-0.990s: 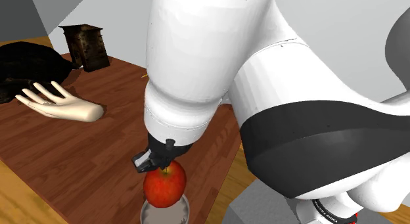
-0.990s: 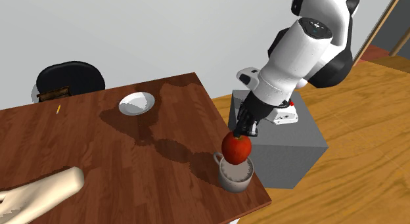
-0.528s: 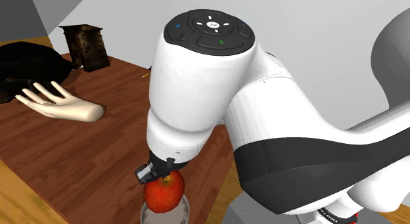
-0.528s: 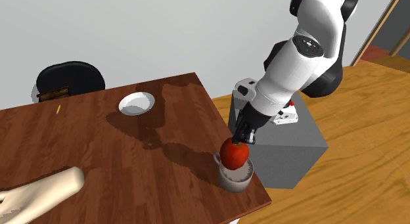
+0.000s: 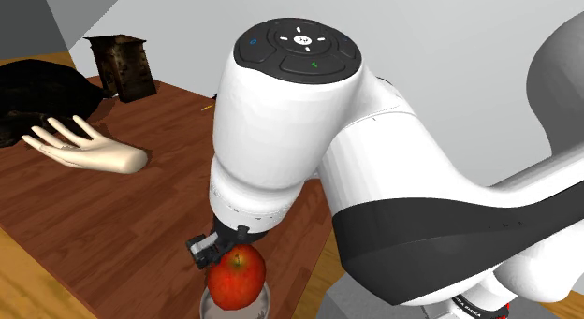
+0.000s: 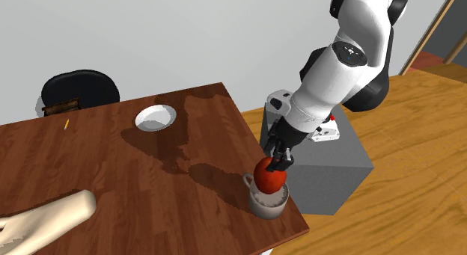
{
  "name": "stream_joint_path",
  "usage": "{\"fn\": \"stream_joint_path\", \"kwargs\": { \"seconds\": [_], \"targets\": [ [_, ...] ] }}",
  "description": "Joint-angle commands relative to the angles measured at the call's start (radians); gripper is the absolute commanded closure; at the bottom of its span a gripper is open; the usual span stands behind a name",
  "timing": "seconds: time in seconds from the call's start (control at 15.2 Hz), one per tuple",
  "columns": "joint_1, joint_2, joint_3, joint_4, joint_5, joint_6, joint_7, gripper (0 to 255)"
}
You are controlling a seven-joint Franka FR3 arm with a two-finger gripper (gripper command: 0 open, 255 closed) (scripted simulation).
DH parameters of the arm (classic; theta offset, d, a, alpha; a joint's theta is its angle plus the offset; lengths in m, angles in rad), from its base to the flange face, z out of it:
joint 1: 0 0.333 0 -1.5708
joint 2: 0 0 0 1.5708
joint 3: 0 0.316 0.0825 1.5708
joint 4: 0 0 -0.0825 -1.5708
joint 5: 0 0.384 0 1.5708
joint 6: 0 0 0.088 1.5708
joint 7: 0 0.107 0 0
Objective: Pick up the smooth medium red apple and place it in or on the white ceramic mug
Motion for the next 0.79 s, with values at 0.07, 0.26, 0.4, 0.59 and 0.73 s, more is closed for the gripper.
{"fn": "stream_joint_path", "kwargs": {
  "seconds": [0.07,0.26,0.4,0.59,0.73],
  "targets": [
    [0.0,0.0,0.0,0.0,0.0,0.0,0.0,0],
    [0.004,-0.019,-0.004,0.018,0.02,-0.028,-0.014,0],
    [0.011,-0.051,-0.011,0.06,0.053,-0.088,-0.036,0],
    [0.014,-0.061,-0.014,0.078,0.064,-0.112,-0.043,0],
    [0.014,-0.061,-0.014,0.078,0.064,-0.112,-0.043,0]
  ]
}}
